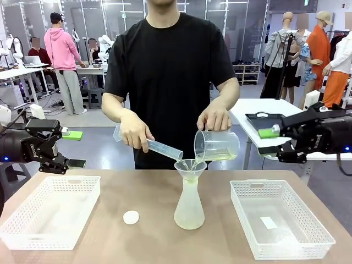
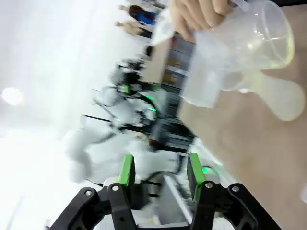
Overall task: Prepare the solutions needed for the experiment.
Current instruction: Once the solution is in the Big flask , pick up the Plastic Funnel and place it back into the right Organizing basket.
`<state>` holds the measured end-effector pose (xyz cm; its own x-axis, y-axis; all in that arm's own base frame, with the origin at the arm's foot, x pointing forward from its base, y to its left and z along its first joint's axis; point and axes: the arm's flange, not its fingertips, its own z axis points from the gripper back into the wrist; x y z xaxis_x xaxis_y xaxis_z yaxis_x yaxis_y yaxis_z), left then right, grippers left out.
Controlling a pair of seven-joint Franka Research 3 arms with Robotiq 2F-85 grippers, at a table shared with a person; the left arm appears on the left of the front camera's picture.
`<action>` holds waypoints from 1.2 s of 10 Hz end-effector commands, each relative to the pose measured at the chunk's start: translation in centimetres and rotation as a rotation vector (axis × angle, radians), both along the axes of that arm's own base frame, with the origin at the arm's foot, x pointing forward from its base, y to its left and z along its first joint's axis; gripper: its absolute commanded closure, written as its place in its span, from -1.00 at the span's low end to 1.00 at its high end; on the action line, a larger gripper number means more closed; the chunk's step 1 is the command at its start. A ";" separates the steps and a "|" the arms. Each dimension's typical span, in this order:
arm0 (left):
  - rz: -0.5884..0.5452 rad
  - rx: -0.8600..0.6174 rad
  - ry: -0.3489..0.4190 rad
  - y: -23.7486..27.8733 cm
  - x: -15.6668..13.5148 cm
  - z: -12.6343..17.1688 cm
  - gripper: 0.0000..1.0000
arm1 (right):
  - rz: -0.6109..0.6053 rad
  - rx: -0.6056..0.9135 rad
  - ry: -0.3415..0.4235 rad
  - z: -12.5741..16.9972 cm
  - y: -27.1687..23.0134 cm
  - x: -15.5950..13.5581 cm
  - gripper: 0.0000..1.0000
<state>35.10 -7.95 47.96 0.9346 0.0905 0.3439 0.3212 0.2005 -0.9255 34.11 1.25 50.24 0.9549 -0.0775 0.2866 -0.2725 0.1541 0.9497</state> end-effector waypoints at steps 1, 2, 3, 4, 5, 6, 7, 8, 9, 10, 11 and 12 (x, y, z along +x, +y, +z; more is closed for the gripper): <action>0.004 -0.031 0.007 -0.3 0.1 0.3 -1.00 | -0.041 0.089 0.140 -3.0 0.4 -2.1 -0.13; 0.004 -0.031 0.007 -0.3 0.1 0.3 -1.00 | -0.037 0.088 0.152 -3.0 0.1 -2.1 -0.13; 0.004 -0.031 0.007 -0.3 0.1 0.3 -1.00 | -0.038 0.088 0.159 -3.0 0.1 -2.2 -0.13; 0.004 -0.031 0.007 -0.3 0.1 0.3 -1.00 | -0.038 0.089 0.157 -3.1 0.1 -2.2 -0.13; 0.004 -0.031 0.007 -0.3 0.1 0.3 -1.00 | -0.025 0.116 0.133 -2.5 -1.2 1.2 -0.13; 0.004 -0.031 0.007 -0.3 0.1 0.3 -1.00 | -0.025 0.116 0.133 -2.5 -1.2 1.2 -0.13; 0.004 -0.031 0.007 -0.3 0.1 0.3 -1.00 | -0.025 0.116 0.133 -2.5 -1.2 1.2 -0.13; 0.004 -0.031 0.007 -0.3 0.1 0.3 -1.00 | -0.025 0.116 0.133 -2.5 -1.2 1.2 -0.13; 0.004 -0.031 0.007 -0.3 0.1 0.3 -1.00 | -0.025 0.116 0.133 -2.5 -1.2 1.2 -0.13; 0.004 -0.031 0.007 -0.3 0.1 0.3 -1.00 | -0.025 0.116 0.133 -2.5 -1.2 1.2 -0.13; 0.004 -0.031 0.007 -0.3 0.1 0.3 -1.00 | -0.025 0.116 0.133 -2.5 -1.2 1.2 -0.13; 0.004 -0.031 0.007 -0.3 0.1 0.3 -1.00 | -0.025 0.116 0.133 -2.5 -1.2 1.2 -0.13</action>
